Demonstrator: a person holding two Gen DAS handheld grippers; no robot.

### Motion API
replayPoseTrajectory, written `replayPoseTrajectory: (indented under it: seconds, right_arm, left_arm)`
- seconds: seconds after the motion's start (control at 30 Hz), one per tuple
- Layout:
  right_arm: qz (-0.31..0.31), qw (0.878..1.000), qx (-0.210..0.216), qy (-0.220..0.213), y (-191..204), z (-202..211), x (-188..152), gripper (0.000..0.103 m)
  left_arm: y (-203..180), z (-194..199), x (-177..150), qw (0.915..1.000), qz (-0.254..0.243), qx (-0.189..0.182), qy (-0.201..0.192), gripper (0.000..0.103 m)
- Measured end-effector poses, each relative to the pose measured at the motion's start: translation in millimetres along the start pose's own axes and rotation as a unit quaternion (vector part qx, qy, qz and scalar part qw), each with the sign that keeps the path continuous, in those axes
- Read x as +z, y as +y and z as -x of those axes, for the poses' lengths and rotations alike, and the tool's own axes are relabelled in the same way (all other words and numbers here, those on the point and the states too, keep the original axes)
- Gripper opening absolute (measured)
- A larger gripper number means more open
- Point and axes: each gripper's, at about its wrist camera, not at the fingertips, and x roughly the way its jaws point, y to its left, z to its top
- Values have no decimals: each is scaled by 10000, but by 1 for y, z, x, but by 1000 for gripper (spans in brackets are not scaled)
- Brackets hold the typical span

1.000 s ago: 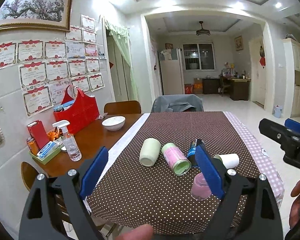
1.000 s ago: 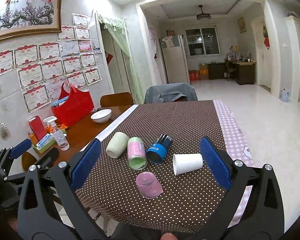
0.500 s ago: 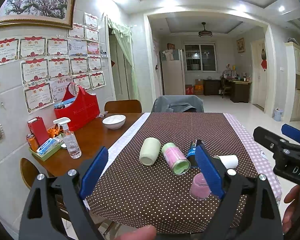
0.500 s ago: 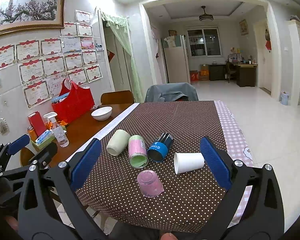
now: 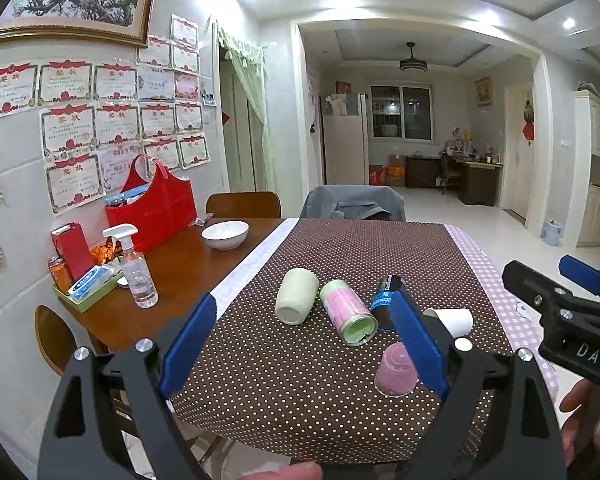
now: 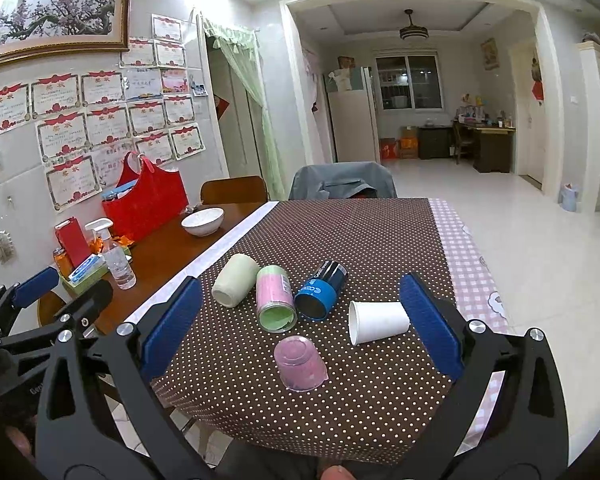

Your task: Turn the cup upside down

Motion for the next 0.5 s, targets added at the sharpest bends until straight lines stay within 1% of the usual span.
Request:
replayPoseTrajectory:
  seconds: [0.23,0.4,0.5]
  right_arm:
    - [-4,10000,22,35,-1,-2,-1,97]
    - [-24,10000,37,52,-1,-2,-2,97]
    - [-24,10000,42,55,-1,-3,-2,97]
  left_arm:
    - [0,0,0,10000,-1,6,-7,87]
    - [3,2,0,9999,45,-6,-96,87]
    - [4,3,0,9999,40,55,-118,87]
